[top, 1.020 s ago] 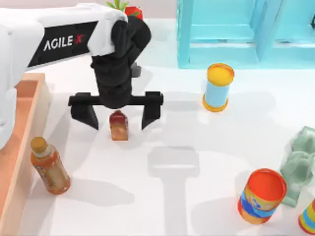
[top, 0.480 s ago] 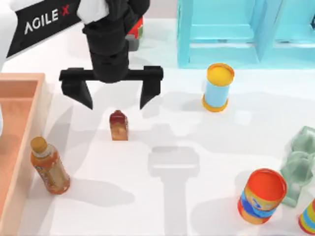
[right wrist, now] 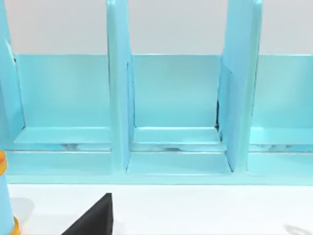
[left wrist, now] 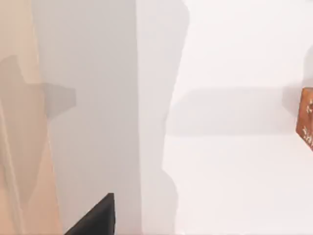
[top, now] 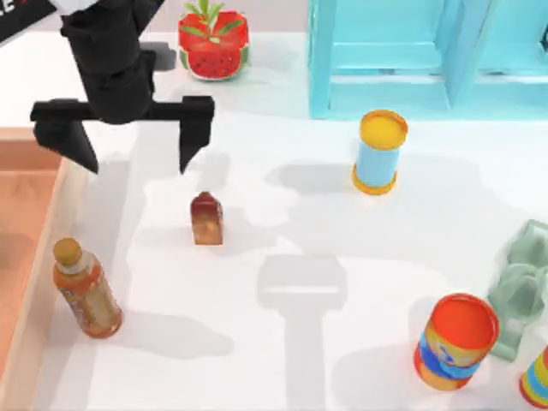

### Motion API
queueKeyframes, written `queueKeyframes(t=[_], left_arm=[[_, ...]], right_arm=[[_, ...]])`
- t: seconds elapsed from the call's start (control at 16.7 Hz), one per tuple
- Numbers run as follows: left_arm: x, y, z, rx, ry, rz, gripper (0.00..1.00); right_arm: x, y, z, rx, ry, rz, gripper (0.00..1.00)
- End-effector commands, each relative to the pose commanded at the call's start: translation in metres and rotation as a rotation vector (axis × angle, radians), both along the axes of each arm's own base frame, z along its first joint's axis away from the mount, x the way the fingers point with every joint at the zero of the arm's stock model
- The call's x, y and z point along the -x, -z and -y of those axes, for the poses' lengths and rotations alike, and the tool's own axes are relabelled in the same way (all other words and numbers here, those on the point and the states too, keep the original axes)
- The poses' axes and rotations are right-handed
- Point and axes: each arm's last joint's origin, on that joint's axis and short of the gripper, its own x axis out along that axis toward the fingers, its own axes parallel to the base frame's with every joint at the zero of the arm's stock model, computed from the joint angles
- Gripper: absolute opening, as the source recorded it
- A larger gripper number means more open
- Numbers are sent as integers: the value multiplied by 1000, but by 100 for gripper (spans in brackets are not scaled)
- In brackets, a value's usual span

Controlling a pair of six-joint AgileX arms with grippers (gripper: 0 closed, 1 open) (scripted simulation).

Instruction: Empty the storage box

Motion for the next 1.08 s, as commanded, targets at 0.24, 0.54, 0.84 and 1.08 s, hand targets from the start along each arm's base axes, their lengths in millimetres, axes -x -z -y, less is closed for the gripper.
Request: queueKeyframes(t=[0.24,0.54,0.84,1.08], left_arm=[[3,-20,-104,2,0,-1,100],[29,-37,-178,4,2,1,100],[29,-38,-179,3,4,4,100],[21,-16,-189,4,2,4,100]], right_arm=[[0,0,0,0,0,0,100],[0,0,0,0,0,0,100],[0,0,0,0,0,0,100],[0,0,0,0,0,0,100]])
